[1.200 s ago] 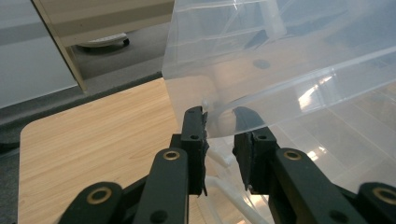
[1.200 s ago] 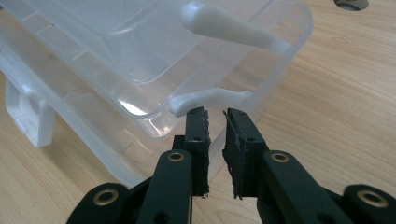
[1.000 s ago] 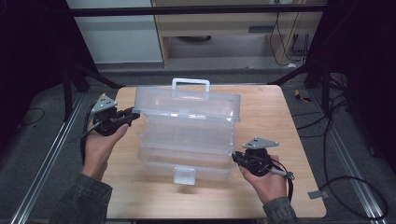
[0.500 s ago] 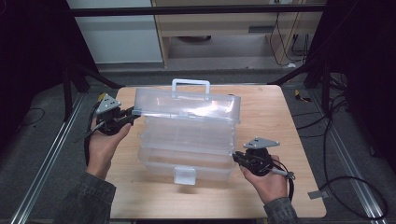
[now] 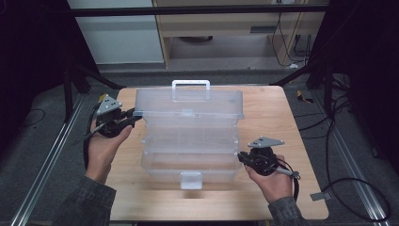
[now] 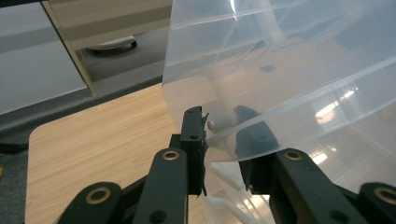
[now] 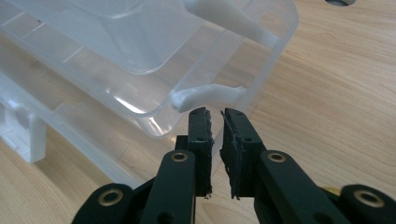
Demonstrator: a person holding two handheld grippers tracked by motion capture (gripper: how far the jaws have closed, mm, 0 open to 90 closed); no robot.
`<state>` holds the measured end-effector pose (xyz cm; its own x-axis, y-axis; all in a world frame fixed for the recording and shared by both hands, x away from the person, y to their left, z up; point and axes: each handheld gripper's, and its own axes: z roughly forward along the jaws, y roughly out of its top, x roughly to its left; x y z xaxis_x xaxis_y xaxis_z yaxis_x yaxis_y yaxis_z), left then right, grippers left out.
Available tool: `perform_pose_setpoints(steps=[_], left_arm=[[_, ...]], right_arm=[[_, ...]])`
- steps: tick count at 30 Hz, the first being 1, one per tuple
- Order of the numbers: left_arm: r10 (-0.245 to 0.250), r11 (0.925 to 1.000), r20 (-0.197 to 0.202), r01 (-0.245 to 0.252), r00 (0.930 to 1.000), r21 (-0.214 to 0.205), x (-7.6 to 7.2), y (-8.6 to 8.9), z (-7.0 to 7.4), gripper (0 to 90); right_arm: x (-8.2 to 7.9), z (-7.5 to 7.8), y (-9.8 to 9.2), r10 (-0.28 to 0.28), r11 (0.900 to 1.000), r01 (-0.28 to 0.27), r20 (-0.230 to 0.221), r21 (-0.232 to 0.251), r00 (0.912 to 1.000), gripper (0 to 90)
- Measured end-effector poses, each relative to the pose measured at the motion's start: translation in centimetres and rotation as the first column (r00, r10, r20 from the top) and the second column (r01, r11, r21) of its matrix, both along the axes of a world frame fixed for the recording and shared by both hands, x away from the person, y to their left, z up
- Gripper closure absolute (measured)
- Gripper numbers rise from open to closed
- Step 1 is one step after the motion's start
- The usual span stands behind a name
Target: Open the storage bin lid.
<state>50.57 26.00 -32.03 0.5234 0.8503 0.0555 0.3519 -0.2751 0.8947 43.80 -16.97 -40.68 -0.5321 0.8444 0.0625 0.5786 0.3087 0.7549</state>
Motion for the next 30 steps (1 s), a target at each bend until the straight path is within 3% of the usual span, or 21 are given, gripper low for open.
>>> perform_pose_setpoints(steps=[9,17,30], left_arm=[[0.003,1.0000,-0.006,-0.003,1.0000,-0.005,0.7,-0.2,0.5,72.9],[0.007,1.0000,-0.009,-0.007,0.9999,-0.003,1.2,-0.2,0.7,73.2],[0.014,0.9998,-0.007,-0.013,0.9999,0.012,1.8,-0.4,1.1,73.9]], right_arm=[[-0.2,0.0,0.0,-0.011,0.9999,0.011,-0.009,-0.005,0.9999,76.4],[0.0,-0.4,0.3,-0.020,0.9998,0.020,-0.038,-0.003,0.9991,67.1],[0.3,-0.6,0.2,-0.036,0.9993,0.036,-0.054,0.007,0.9979,63.5]])
